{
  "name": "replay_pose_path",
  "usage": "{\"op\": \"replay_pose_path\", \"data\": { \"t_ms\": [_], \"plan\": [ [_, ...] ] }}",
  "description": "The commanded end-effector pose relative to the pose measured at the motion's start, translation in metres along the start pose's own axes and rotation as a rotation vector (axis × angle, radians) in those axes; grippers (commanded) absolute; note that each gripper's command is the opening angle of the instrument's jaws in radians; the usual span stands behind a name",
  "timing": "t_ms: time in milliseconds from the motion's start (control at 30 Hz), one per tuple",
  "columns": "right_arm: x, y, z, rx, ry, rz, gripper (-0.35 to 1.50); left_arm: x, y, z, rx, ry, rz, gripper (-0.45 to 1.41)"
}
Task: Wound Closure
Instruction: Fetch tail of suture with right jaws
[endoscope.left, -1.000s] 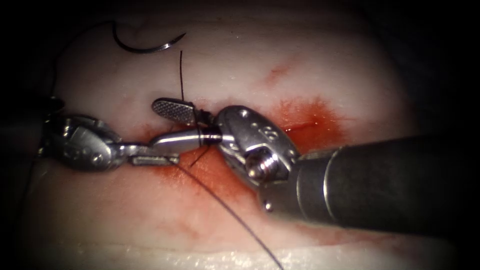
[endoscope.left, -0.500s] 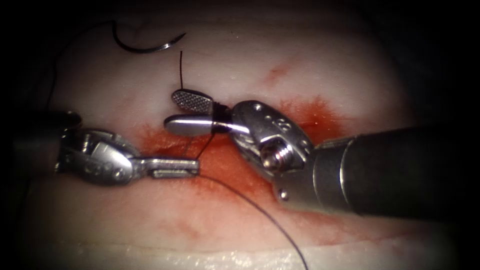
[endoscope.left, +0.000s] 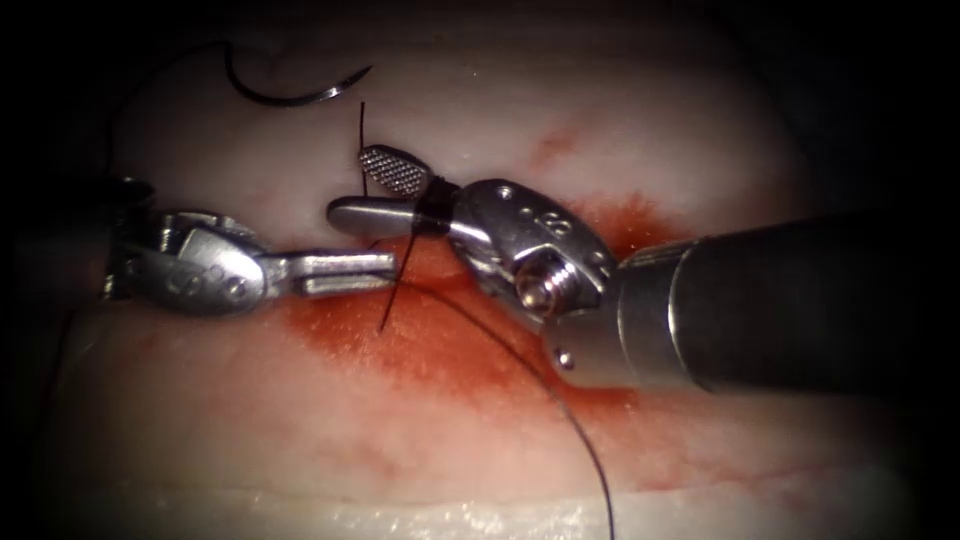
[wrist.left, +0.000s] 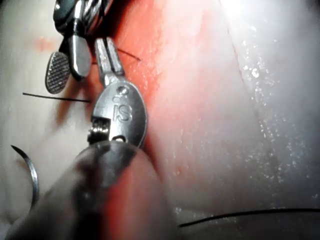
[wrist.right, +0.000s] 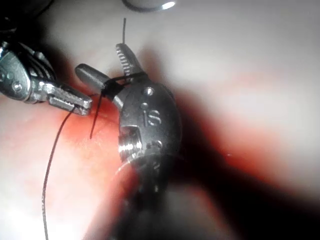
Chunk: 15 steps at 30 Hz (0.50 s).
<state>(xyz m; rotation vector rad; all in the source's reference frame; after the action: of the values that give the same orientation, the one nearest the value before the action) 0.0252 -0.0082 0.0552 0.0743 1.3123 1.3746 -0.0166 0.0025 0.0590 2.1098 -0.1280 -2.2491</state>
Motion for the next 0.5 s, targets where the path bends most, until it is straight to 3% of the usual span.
{"op": "replay_pose_path", "data": {
  "t_ms": [33,500],
  "plan": [
    [-0.0007,0.0,0.0006,-0.006,0.003,0.006,0.89,-0.0008,-0.0001,0.0005,0.001,0.0,0.0,-0.45],
    [-0.0003,0.0003,0.0029,-0.039,-0.002,0.042,0.77,-0.002,-0.0017,0.0,0.011,-0.013,-0.014,-0.45]
  ]
}}
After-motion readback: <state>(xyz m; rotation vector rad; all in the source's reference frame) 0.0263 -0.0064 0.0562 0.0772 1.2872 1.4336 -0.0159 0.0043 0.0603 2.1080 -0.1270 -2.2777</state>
